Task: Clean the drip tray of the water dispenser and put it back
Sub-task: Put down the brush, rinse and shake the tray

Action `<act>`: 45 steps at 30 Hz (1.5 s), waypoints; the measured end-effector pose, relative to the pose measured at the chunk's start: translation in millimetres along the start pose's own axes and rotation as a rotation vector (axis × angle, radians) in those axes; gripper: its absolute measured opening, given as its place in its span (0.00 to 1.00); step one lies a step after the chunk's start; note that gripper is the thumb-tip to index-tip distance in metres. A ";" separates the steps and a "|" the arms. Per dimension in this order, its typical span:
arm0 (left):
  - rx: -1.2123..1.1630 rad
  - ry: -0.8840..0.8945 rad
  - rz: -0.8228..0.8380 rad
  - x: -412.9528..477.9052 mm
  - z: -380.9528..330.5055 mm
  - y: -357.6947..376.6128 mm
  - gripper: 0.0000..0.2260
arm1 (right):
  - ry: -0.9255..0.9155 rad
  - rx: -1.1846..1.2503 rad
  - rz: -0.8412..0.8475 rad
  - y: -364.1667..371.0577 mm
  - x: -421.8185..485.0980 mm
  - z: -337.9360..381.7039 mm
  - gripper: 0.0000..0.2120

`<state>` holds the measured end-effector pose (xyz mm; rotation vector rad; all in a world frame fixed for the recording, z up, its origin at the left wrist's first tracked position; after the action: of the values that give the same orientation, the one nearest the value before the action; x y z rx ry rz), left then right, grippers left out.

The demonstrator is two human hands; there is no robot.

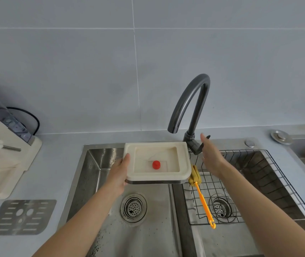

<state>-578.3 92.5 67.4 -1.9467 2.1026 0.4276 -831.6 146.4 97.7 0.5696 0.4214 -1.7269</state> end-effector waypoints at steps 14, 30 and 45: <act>-0.068 -0.037 0.016 -17.4 -11.7 -22.4 0.15 | -0.379 -0.275 0.264 60.8 -35.8 -27.8 0.58; 0.153 0.050 0.352 -45.6 1.5 -58.9 0.31 | -0.317 -0.276 0.246 82.4 -35.0 -67.2 0.36; 0.416 0.134 0.194 -37.7 9.2 -76.5 0.17 | 0.093 -0.127 0.327 101.7 -26.3 -92.2 0.29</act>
<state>-499.2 125.7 69.2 -1.5799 2.2499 -0.1083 -714.3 196.2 40.2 0.5925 0.4719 -1.3560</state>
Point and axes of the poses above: each hand's wrist, its own x-axis towards the middle knuckle, its own y-axis out of the palm, z = x × y, the point moved 4 cm from there along x, towards the middle knuckle, and after that the axes turned 10 degrees about y, right-handed, at the moved point
